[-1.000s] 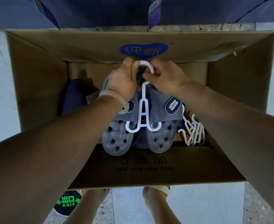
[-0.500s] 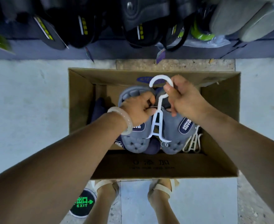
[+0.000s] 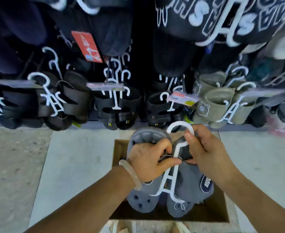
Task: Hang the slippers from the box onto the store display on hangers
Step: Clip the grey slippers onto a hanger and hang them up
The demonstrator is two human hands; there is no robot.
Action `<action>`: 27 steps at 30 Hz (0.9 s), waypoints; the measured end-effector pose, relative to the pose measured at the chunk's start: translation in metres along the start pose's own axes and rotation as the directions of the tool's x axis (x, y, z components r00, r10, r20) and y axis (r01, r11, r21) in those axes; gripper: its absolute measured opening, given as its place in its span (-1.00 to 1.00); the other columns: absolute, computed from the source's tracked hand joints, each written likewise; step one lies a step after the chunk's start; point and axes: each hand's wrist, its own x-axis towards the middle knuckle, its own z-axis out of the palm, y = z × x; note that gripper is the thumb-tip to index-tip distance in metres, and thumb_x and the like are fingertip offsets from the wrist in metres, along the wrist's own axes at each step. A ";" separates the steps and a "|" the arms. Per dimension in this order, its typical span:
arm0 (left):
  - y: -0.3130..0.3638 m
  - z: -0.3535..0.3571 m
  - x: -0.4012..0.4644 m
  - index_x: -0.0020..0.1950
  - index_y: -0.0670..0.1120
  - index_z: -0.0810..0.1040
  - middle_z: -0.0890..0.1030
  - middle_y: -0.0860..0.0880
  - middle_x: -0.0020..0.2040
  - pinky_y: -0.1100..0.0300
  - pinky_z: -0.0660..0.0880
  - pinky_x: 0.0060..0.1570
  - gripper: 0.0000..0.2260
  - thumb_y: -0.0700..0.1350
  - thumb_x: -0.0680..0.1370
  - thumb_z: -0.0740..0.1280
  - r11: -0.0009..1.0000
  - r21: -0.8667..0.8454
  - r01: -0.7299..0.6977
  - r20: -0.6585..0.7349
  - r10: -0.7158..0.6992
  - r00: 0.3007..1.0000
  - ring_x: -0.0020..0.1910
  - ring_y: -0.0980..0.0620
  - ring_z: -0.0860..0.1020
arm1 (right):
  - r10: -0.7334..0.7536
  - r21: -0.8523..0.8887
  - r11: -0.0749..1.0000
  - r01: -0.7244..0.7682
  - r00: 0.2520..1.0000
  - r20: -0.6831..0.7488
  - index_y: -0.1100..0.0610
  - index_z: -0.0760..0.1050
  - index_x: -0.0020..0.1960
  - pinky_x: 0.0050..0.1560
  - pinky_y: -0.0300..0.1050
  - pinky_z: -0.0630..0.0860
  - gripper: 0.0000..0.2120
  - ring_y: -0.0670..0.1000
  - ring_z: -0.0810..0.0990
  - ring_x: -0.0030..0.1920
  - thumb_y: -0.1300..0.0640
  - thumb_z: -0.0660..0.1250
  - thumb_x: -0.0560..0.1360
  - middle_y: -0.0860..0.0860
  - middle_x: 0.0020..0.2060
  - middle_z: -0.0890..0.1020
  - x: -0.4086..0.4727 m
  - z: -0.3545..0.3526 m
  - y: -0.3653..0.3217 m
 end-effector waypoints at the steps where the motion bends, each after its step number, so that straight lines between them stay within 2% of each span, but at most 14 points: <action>1: 0.009 -0.022 -0.002 -0.03 0.00 0.43 0.46 0.06 -0.41 0.19 0.36 -0.37 -0.52 0.35 0.39 0.03 1.000 0.013 -0.008 -0.014 0.008 1.000 -0.37 0.08 0.49 | -0.026 -0.015 1.000 0.026 1.000 -0.002 -0.06 0.41 -0.10 -0.36 0.02 0.61 -0.82 0.05 0.49 -0.41 -0.12 0.12 0.45 0.04 -0.50 0.41 -0.003 -0.005 -0.022; 3: 0.030 -0.066 -0.007 -0.02 0.00 0.46 0.47 0.07 -0.39 0.25 0.35 -0.35 -0.50 0.34 0.39 0.00 0.999 0.034 -0.034 -0.042 0.035 0.999 -0.35 0.09 0.49 | -0.107 -0.070 0.992 0.106 0.994 -0.018 0.08 0.38 -0.12 -0.50 -0.16 0.40 -0.82 -0.13 0.35 -0.51 -0.02 0.13 0.53 -0.03 -0.52 0.35 -0.009 -0.013 -0.068; 4: 0.041 -0.087 -0.011 -0.05 -0.01 0.48 0.45 0.08 -0.40 0.34 0.30 -0.37 -0.50 0.34 0.39 0.00 0.999 0.028 -0.044 -0.062 0.046 0.997 -0.36 0.12 0.45 | -0.129 -0.078 0.989 0.126 0.991 -0.032 0.11 0.38 -0.12 -0.49 -0.23 0.32 -0.83 -0.14 0.33 -0.54 0.03 0.14 0.56 -0.07 -0.53 0.34 -0.014 -0.017 -0.090; 5: 0.051 -0.106 -0.017 -0.09 -0.03 0.51 0.44 0.08 -0.42 0.39 0.25 -0.38 -0.51 0.32 0.39 0.02 0.998 0.023 -0.053 -0.086 0.055 0.995 -0.37 0.15 0.42 | -0.127 -0.070 0.990 0.124 0.991 -0.037 0.11 0.39 -0.11 -0.47 -0.27 0.31 -0.85 -0.15 0.34 -0.55 0.07 0.14 0.57 -0.08 -0.52 0.33 -0.020 -0.020 -0.113; 7: 0.067 -0.140 -0.030 -0.19 -0.06 0.56 0.47 0.07 -0.45 0.33 0.27 -0.38 -0.52 0.30 0.40 0.07 0.996 0.022 -0.081 -0.145 0.084 0.986 -0.40 0.15 0.41 | -0.093 -0.027 0.995 0.093 0.995 -0.018 0.15 0.39 -0.07 -0.50 -0.28 0.40 -0.87 -0.18 0.37 -0.57 0.11 0.15 0.58 0.00 -0.51 0.34 -0.034 -0.024 -0.156; 10: 0.091 -0.191 -0.047 -0.20 -0.09 0.59 0.39 0.11 -0.48 0.28 0.25 -0.31 -0.46 0.34 0.40 0.06 0.996 0.056 -0.073 -0.099 0.078 0.992 -0.36 0.16 0.39 | -0.094 0.025 0.995 0.095 0.996 -0.008 0.15 0.36 -0.12 -0.43 -0.10 0.55 -0.86 -0.18 0.32 -0.59 0.12 0.15 0.58 -0.05 -0.58 0.34 -0.053 -0.024 -0.212; 12: 0.103 -0.224 -0.057 -0.17 -0.12 0.59 0.42 0.08 -0.42 0.28 0.23 -0.31 -0.49 0.28 0.42 0.09 0.993 0.102 -0.060 -0.063 0.067 0.996 -0.32 0.16 0.40 | -0.111 0.036 0.993 0.112 0.994 -0.013 0.07 0.34 -0.20 -0.36 -0.06 0.54 -0.82 -0.17 0.28 -0.62 0.11 0.16 0.58 -0.11 -0.67 0.31 -0.062 -0.024 -0.246; 16: 0.122 -0.280 -0.082 -0.14 -0.10 0.59 0.59 -0.01 -0.25 0.21 0.38 -0.18 -0.53 0.30 0.43 0.20 0.992 0.117 -0.045 -0.098 0.057 0.994 -0.27 0.15 0.45 | -0.152 0.076 0.986 0.151 0.988 0.009 0.02 0.36 -0.22 -0.36 -0.07 0.57 -0.81 -0.21 0.36 -0.63 0.10 0.17 0.57 -0.17 -0.68 0.36 -0.077 -0.021 -0.308; 18: 0.129 -0.303 -0.093 -0.14 -0.08 0.60 0.60 -0.01 -0.25 0.15 0.42 -0.16 -0.48 0.35 0.39 0.15 0.989 0.144 -0.040 -0.148 0.061 0.987 -0.27 0.15 0.46 | -0.210 0.060 0.976 0.210 0.978 -0.008 0.01 0.36 -0.24 -0.40 -0.09 0.56 -0.81 -0.22 0.38 -0.62 0.10 0.19 0.56 -0.13 -0.63 0.39 -0.080 -0.017 -0.330; 20: 0.136 -0.324 -0.105 -0.12 -0.07 0.60 0.60 -0.02 -0.23 0.12 0.42 -0.13 -0.52 0.32 0.44 0.18 0.978 0.206 -0.011 -0.189 0.051 0.981 -0.26 0.14 0.48 | -0.266 0.060 0.962 0.267 0.964 -0.029 0.02 0.38 -0.25 -0.45 -0.15 0.51 -0.80 -0.21 0.37 -0.63 0.10 0.21 0.56 -0.09 -0.57 0.36 -0.083 -0.012 -0.352; 23: 0.145 -0.355 -0.123 -0.12 -0.04 0.59 0.62 -0.01 -0.20 0.12 0.43 -0.12 -0.41 0.39 0.38 0.00 0.951 0.307 0.016 -0.278 0.074 0.958 -0.20 0.10 0.53 | -0.321 0.113 0.942 0.315 0.947 0.035 0.10 0.40 -0.22 -0.47 -0.16 0.46 -0.82 -0.17 0.31 -0.66 0.13 0.21 0.56 -0.09 -0.67 0.36 -0.091 -0.008 -0.384; 25: 0.149 -0.372 -0.134 -0.12 -0.04 0.58 0.62 -0.01 -0.19 0.12 0.43 -0.14 -0.38 0.38 0.37 -0.07 0.935 0.355 0.016 -0.318 0.104 0.942 -0.20 0.09 0.54 | -0.385 0.060 0.923 0.381 0.919 0.090 0.14 0.41 -0.20 -0.49 -0.20 0.43 -0.82 -0.13 0.31 -0.66 0.11 0.22 0.55 -0.04 -0.68 0.38 -0.097 -0.010 -0.400; 27: 0.153 -0.387 -0.141 -0.13 -0.04 0.58 0.62 -0.01 -0.18 0.15 0.41 -0.15 -0.39 0.37 0.38 -0.06 0.927 0.374 0.009 -0.351 0.133 0.927 -0.19 0.07 0.54 | -0.466 -0.037 0.881 0.472 0.878 0.112 0.05 0.43 -0.23 -0.46 -0.21 0.36 -0.84 -0.15 0.37 -0.63 0.09 0.26 0.53 -0.02 -0.66 0.44 -0.099 -0.013 -0.415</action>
